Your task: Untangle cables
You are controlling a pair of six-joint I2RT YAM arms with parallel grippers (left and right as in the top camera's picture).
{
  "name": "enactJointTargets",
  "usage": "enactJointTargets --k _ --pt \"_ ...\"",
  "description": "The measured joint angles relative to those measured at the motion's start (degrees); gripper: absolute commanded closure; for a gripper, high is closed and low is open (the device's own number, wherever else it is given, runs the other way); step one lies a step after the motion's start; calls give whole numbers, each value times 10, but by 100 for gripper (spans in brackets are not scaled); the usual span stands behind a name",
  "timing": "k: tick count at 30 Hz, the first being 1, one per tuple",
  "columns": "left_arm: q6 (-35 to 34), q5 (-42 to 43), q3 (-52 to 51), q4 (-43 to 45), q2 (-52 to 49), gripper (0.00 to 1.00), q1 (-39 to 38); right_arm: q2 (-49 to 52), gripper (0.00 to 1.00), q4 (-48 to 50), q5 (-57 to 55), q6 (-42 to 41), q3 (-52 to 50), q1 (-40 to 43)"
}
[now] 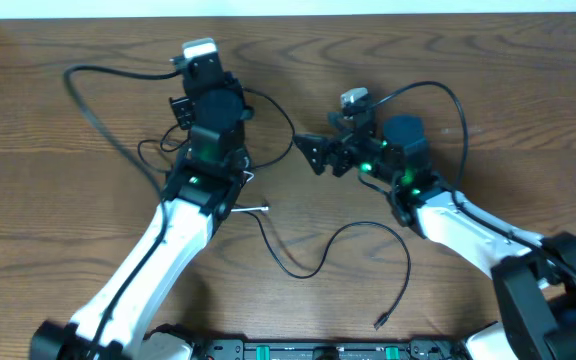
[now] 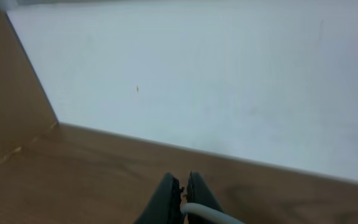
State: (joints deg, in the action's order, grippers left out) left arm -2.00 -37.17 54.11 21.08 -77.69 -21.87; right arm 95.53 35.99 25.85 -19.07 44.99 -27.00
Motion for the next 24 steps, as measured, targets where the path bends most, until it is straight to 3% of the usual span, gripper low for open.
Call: enactJointTargets --k 9,24 --pt "-8 9 0 -47 79 92 0 58 8 175 -17 2 0 -56" --pt "-10 22 0 -71 115 93 -47 61 10 210 -38 2 0 -70"
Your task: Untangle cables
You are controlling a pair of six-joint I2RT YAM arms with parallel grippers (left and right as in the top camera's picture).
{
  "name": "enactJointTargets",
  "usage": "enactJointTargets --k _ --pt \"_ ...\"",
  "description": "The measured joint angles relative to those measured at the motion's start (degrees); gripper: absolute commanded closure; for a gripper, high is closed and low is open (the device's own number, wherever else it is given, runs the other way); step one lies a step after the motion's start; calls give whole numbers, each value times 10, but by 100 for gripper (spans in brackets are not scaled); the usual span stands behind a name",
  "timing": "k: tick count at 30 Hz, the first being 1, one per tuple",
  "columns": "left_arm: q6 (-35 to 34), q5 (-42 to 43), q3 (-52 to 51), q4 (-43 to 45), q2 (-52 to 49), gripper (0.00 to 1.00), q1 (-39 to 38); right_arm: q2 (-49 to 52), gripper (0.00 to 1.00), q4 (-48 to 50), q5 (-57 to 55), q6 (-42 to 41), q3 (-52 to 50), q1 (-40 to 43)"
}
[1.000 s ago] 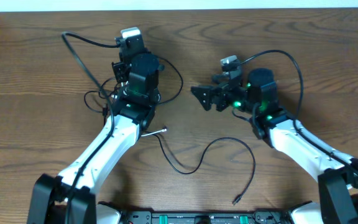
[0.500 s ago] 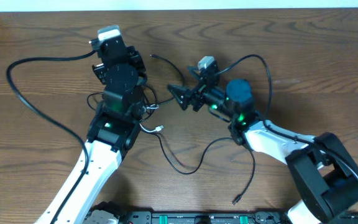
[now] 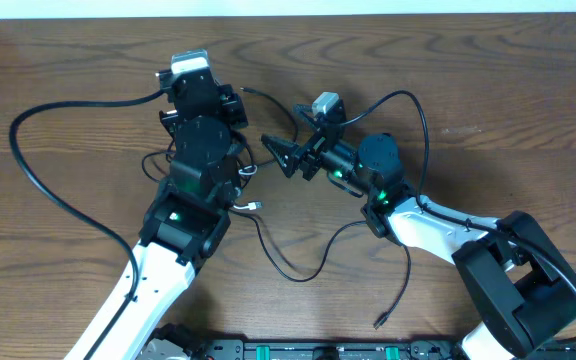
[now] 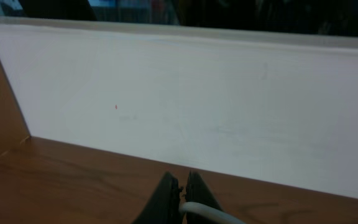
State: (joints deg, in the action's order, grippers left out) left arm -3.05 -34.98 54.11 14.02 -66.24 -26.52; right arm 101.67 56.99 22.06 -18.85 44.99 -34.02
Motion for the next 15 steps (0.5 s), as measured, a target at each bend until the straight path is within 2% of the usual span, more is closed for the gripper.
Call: enactJointTargets --k 15 --pt "-2 2 0 -10 58 92 -75 0 10 64 -1 -2 0 -22"
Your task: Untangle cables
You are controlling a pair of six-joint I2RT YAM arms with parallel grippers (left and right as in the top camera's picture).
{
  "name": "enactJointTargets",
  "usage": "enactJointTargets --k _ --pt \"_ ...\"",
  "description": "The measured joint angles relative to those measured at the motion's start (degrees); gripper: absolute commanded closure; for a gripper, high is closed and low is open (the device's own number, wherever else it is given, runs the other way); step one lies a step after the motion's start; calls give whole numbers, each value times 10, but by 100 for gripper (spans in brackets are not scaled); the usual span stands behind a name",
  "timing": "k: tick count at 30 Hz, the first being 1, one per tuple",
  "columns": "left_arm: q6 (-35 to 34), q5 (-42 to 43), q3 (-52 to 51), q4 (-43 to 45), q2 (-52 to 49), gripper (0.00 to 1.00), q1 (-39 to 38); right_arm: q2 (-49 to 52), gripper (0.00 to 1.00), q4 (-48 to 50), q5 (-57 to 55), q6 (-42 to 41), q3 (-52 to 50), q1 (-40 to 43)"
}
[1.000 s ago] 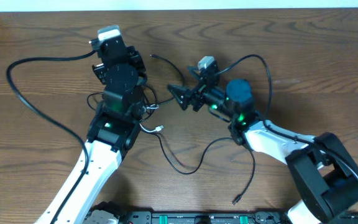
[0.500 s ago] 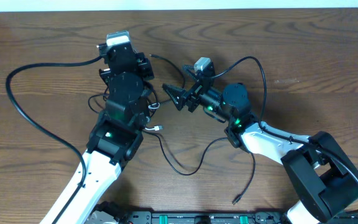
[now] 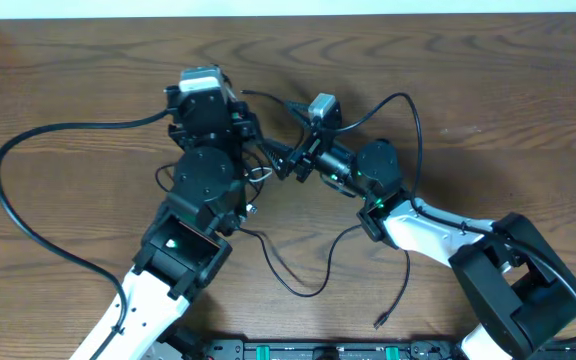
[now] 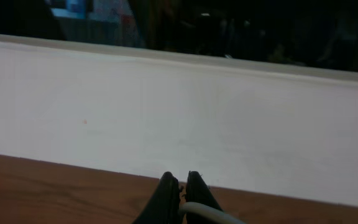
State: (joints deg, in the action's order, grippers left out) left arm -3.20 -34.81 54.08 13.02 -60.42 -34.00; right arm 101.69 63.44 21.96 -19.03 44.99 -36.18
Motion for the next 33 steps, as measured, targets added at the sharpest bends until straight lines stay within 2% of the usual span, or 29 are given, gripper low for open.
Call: enactJointTargets --k 11,16,22,26,33 --pt "0 0 0 -6 0 92 -64 0 11 44 -4 0 0 -8" --pt "-9 0 0 -17 0 92 -84 0 12 45 -43 0 0 -8" --pt "-13 -7 0 -73 0 93 -100 0 11 44 -108 0 0 -3" --pt "-11 -58 0 -110 0 93 -100 0 12 41 -130 0 0 16" --pt "-6 -206 0 -203 0 92 -100 0 11 13 -143 -2 0 34"
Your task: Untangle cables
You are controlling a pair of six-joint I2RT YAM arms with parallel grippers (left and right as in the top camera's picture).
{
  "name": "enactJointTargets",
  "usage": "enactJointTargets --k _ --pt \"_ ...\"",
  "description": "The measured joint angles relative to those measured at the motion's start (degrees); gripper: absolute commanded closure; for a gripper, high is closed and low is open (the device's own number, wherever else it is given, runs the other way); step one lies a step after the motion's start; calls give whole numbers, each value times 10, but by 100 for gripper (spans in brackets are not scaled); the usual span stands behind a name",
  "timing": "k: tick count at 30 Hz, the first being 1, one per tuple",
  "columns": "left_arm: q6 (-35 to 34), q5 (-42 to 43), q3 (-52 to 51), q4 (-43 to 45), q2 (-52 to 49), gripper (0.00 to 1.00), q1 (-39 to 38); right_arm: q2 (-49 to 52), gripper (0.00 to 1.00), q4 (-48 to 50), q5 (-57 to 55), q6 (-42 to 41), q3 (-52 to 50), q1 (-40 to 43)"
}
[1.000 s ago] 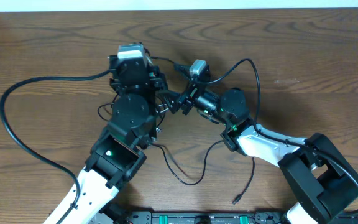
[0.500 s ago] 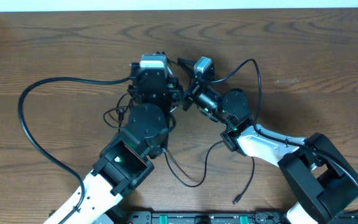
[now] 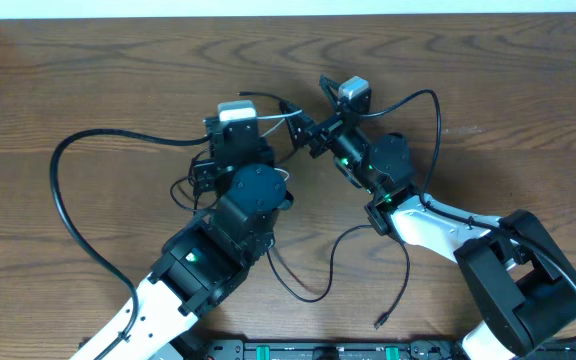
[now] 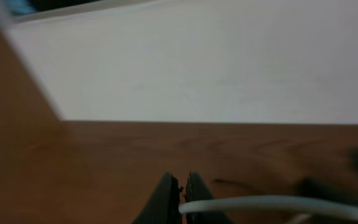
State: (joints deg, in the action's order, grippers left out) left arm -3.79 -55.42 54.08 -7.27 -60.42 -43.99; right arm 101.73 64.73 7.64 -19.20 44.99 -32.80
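Note:
A thin white cable (image 3: pixel 276 117) stretches straight between my two grippers over the far middle of the table. My left gripper (image 4: pixel 180 186) is shut on one end of it, and in the left wrist view the white cable (image 4: pixel 272 203) runs off to the right. My right gripper (image 3: pixel 302 128) meets the cable's other end, its fingers closed around it. A thin black cable (image 3: pixel 313 285) lies looped on the wood in front of both arms, its plug end (image 3: pixel 379 322) near the front edge. Small wire loops (image 3: pixel 184 190) sit under the left arm.
Thick black camera leads arc off each wrist: one sweeps wide to the left (image 3: pixel 56 185), the other loops over the right arm (image 3: pixel 434 105). A white wall (image 4: pixel 216 62) borders the table's far edge. A fixture rail (image 3: pixel 298 350) runs along the front edge.
Both grippers have moved right and toward the far edge. The white cable now stretches straight between them. The left arm's thick lead has drawn in from the far left.
The left gripper was shut on the white cable at every moment. The right gripper first stood apart at the right with its fingers spread, then close to the left gripper. Now it holds the cable's other end, pulled straight.

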Motion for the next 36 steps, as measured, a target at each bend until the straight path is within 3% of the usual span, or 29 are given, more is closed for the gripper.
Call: enactJointTargets --k 10,19,36 --pt "18 -135 0 -29 0 93 0 0 11 -17 0 -12 0 0" --pt "108 -287 0 -29 0 93 1 0 12 -8 0 -12 0 14" --pt "160 -311 0 4 0 92 26 0 12 -9 0 -23 0 18"
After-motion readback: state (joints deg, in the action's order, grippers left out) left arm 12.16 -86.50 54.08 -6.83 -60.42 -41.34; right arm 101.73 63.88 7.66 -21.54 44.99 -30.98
